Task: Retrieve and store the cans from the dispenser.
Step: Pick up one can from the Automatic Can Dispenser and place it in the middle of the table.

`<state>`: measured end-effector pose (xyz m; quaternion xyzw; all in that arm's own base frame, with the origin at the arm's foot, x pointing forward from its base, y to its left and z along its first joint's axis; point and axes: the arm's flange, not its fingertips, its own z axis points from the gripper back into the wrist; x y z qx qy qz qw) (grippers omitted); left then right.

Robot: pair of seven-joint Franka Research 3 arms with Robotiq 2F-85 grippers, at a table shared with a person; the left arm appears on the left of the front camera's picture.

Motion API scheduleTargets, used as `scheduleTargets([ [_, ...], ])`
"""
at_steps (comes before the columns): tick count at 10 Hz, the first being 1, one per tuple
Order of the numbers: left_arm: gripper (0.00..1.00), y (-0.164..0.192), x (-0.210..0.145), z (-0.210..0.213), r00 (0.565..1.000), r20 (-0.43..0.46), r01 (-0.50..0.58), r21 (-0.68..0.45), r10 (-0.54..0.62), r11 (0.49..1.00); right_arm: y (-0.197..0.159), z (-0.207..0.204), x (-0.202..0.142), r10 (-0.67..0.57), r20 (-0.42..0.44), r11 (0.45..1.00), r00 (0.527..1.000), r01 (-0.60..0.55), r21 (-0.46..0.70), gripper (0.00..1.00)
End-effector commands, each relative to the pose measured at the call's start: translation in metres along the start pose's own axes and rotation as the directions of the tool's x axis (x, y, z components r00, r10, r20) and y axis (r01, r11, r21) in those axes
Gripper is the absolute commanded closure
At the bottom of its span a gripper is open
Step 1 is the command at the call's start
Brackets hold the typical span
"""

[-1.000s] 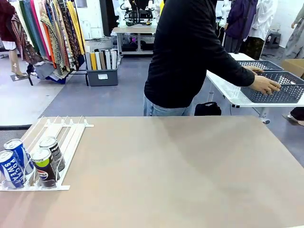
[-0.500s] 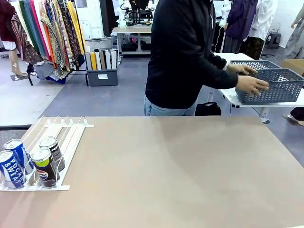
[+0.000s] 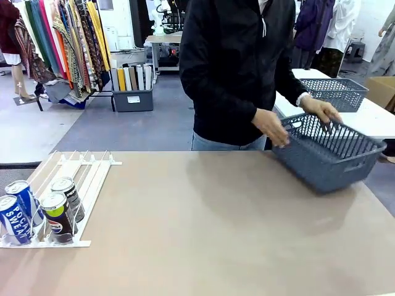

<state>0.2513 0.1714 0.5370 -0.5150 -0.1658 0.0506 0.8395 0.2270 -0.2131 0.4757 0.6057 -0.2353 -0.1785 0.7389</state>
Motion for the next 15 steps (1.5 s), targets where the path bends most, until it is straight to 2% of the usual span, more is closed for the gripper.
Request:
scheduleTargets([
  [1, 0.00, -0.039, 0.018, -0.061, 0.949, -0.314, 0.128, 0.317, -0.023, 0.940, 0.002, 0.001, 0.000, 0.021, 0.007, 1.000, 1.000, -0.021, 0.021, 0.00],
  [3, 0.00, -0.051, 0.024, -0.131, 0.892, -0.451, 0.275, 0.537, -0.004, 0.797, 0.002, 0.001, 0.000, 0.021, 0.007, 1.000, 1.000, -0.021, 0.021, 0.00],
  [5, 0.00, -0.041, 0.009, -0.185, 0.863, -0.504, 0.399, 0.678, -0.004, 0.618, 0.002, 0.001, 0.000, 0.021, 0.007, 1.000, 1.000, -0.021, 0.021, 0.00],
  [6, 0.00, -0.036, 0.002, -0.201, 0.867, -0.497, 0.439, 0.709, -0.051, 0.552, 0.002, 0.001, 0.000, 0.021, 0.007, 1.000, 1.000, -0.021, 0.021, 0.00],
  [7, 0.00, -0.033, -0.005, -0.211, 0.851, -0.518, 0.475, 0.696, -0.081, 0.538, 0.002, 0.001, 0.000, 0.021, 0.007, 1.000, 1.000, -0.021, 0.021, 0.00],
  [8, 0.00, -0.039, -0.007, -0.214, 0.866, -0.485, 0.460, 0.681, -0.120, 0.570, 0.002, 0.001, 0.000, 0.021, 0.007, 1.000, 1.000, -0.021, 0.021, 0.00],
  [9, 0.00, -0.043, 0.002, -0.215, 0.840, -0.541, 0.468, 0.675, -0.049, 0.570, 0.002, 0.001, 0.000, 0.021, 0.007, 1.000, 1.000, -0.021, 0.021, 0.00],
  [12, 0.00, -0.039, -0.003, -0.222, 0.834, -0.546, 0.492, 0.666, -0.083, 0.560, 0.002, 0.001, 0.000, 0.021, 0.007, 1.000, 1.000, -0.021, 0.021, 0.00],
  [13, 0.00, -0.037, -0.003, -0.230, 0.878, -0.473, 0.427, 0.701, -0.075, 0.571, 0.002, 0.001, 0.000, 0.021, 0.007, 1.000, 1.000, -0.021, 0.021, 0.00],
  [14, 0.00, -0.037, -0.003, -0.243, 0.893, -0.443, 0.412, 0.734, -0.079, 0.540, 0.002, 0.001, 0.000, 0.021, 0.007, 1.000, 1.000, -0.021, 0.021, 0.00],
  [15, 0.00, -0.036, -0.003, -0.252, 0.881, -0.468, 0.427, 0.723, -0.071, 0.542, 0.002, 0.001, 0.000, 0.021, 0.007, 1.000, 1.000, -0.021, 0.021, 0.00],
])
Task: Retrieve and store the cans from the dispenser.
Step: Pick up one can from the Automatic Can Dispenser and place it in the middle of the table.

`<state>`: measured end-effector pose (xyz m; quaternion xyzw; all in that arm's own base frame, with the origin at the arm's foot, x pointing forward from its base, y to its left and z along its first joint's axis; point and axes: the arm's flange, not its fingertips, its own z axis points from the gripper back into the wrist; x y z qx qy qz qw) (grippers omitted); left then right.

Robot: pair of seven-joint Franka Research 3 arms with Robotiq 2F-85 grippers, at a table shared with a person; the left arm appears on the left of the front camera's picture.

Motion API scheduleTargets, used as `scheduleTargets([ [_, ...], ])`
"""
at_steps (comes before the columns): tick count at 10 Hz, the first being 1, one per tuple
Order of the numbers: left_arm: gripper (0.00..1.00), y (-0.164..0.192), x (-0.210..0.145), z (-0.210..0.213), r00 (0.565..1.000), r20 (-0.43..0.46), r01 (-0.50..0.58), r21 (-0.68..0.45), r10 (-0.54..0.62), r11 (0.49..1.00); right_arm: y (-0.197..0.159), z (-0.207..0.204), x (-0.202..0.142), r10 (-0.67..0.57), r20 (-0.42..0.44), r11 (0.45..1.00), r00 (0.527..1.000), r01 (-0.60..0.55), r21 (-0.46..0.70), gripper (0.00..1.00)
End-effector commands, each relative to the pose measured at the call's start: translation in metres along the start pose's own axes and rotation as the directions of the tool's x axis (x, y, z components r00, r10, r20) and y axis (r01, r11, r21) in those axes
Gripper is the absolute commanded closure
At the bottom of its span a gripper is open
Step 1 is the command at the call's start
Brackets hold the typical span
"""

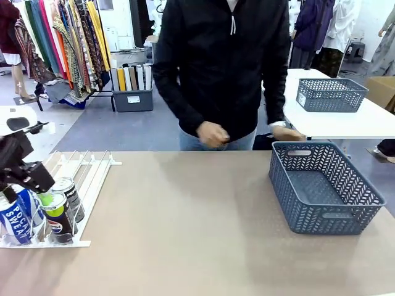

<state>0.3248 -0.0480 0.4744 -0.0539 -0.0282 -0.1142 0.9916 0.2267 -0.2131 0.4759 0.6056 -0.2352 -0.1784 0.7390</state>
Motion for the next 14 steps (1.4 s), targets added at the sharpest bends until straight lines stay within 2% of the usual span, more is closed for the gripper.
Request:
scheduleTargets([
  [1, 0.00, -0.013, 0.011, -0.018, 0.998, 0.000, -0.061, 0.068, 0.061, 0.996, 0.002, 0.001, 0.000, 0.021, 0.007, 1.000, 1.000, -0.022, 0.021, 0.00],
  [5, 0.00, -0.017, 0.027, -0.044, 0.993, -0.041, -0.103, 0.128, 0.109, 0.986, 0.002, 0.001, 0.000, 0.021, 0.007, 1.000, 1.000, -0.022, 0.021, 0.00],
  [8, 0.00, -0.013, 0.027, -0.057, 0.992, -0.056, -0.104, 0.114, 0.111, 0.988, 0.002, 0.001, 0.000, 0.021, 0.007, 1.000, 1.000, -0.022, 0.021, 0.00],
  [14, 0.00, -0.009, 0.035, -0.078, 0.994, -0.024, -0.105, 0.126, 0.108, 0.986, 0.002, 0.001, 0.000, 0.021, 0.007, 1.000, 1.000, -0.022, 0.021, 0.00],
])
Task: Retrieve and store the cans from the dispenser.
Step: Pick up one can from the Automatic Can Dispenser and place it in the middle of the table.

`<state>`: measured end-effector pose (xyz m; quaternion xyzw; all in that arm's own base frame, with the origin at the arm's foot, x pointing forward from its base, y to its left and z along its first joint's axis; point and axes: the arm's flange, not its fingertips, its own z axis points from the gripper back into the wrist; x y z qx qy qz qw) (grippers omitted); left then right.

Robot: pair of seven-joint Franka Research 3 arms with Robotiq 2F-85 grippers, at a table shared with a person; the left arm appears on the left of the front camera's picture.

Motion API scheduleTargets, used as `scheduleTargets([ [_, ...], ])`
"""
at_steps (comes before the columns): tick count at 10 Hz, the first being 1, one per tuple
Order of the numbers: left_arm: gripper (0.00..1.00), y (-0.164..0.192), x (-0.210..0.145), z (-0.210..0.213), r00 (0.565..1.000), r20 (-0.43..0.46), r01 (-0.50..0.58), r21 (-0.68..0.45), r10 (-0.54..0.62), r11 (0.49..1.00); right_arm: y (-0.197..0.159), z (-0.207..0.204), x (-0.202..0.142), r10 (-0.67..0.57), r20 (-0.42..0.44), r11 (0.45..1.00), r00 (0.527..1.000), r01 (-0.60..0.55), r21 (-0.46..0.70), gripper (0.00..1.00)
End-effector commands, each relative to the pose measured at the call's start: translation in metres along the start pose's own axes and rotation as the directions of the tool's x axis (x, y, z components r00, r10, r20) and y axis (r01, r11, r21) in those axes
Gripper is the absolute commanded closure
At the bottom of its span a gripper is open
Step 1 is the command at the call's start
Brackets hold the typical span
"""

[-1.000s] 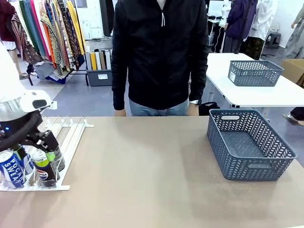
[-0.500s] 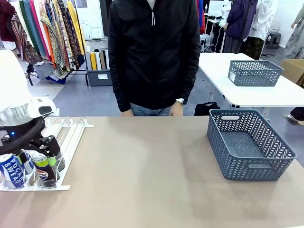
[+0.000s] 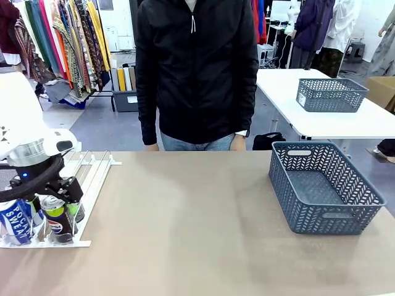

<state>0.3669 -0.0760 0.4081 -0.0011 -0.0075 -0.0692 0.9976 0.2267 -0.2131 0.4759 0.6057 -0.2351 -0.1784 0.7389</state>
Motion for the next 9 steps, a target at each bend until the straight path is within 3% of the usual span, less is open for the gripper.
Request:
scheduleTargets([
  [1, 0.00, 0.0016, -0.0082, -0.0094, 0.999, 0.027, -0.031, 0.022, 0.031, 0.999, 0.0021, 0.0009, 0.0005, 0.022, 0.008, 1.000, 1.000, -0.022, 0.021, 0.00],
  [2, 0.30, 0.0015, -0.0077, -0.0106, 0.999, 0.022, -0.032, 0.026, 0.032, 0.999, 0.0021, 0.0009, 0.0005, 0.022, 0.008, 1.000, 1.000, -0.022, 0.021, 0.00],
  [3, 0.90, 0.0009, -0.0064, -0.0110, 1.000, 0.008, -0.025, 0.048, 0.025, 0.999, 0.0021, 0.0009, 0.0005, 0.022, 0.008, 1.000, 1.000, -0.022, 0.021, 0.00],
  [4, 1.00, 0.0010, -0.0070, -0.0111, 1.000, -0.003, -0.017, 0.050, 0.017, 0.999, 0.0021, 0.0009, 0.0005, 0.022, 0.008, 1.000, 1.000, -0.022, 0.021, 0.00],
  [9, 1.00, 0.0017, -0.0072, -0.0135, 1.000, -0.001, -0.011, 0.042, 0.011, 0.999, 0.0021, 0.0009, 0.0005, 0.022, 0.008, 1.000, 1.000, -0.022, 0.021, 0.00],
])
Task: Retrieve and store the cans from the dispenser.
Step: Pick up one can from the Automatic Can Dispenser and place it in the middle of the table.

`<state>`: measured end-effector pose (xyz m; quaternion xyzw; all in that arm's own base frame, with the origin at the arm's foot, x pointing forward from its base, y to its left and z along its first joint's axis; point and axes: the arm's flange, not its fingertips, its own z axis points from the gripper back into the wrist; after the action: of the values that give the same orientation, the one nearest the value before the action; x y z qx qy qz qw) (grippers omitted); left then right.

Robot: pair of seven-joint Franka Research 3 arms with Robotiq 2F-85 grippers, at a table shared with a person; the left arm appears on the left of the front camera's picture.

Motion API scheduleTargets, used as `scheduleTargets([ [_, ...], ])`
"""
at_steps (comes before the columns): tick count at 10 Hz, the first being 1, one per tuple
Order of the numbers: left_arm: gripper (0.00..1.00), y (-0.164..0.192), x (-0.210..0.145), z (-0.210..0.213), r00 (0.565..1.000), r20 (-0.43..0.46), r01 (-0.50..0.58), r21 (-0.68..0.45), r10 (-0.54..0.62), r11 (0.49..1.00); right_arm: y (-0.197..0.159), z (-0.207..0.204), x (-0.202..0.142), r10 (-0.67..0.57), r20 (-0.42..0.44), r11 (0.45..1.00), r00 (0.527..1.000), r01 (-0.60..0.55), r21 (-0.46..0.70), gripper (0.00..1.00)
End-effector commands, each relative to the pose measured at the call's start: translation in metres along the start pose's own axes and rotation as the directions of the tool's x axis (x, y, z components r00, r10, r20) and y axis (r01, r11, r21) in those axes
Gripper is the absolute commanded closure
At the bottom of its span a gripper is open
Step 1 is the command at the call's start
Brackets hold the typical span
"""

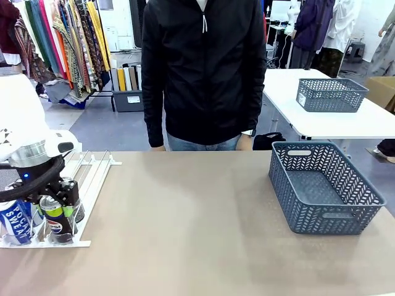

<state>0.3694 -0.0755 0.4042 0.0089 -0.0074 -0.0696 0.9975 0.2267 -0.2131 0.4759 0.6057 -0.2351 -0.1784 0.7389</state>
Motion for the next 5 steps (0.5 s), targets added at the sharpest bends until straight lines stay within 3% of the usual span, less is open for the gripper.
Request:
scheduleTargets([
  [1, 1.00, 0.000, -0.010, -0.008, 1.000, 0.003, -0.011, 0.021, 0.011, 1.000, 0.002, 0.001, 0.001, 0.022, 0.008, 1.000, 1.000, -0.022, 0.021, 0.00],
  [3, 1.00, 0.002, -0.010, 0.020, 1.000, 0.021, 0.017, 0.013, -0.017, 1.000, 0.002, 0.001, 0.001, 0.022, 0.008, 1.000, 1.000, -0.022, 0.021, 0.00],
  [5, 1.00, 0.008, -0.013, 0.094, 0.997, 0.050, 0.052, 0.010, -0.052, 0.999, 0.002, 0.001, 0.001, 0.022, 0.008, 1.000, 1.000, -0.022, 0.021, 0.00],
])
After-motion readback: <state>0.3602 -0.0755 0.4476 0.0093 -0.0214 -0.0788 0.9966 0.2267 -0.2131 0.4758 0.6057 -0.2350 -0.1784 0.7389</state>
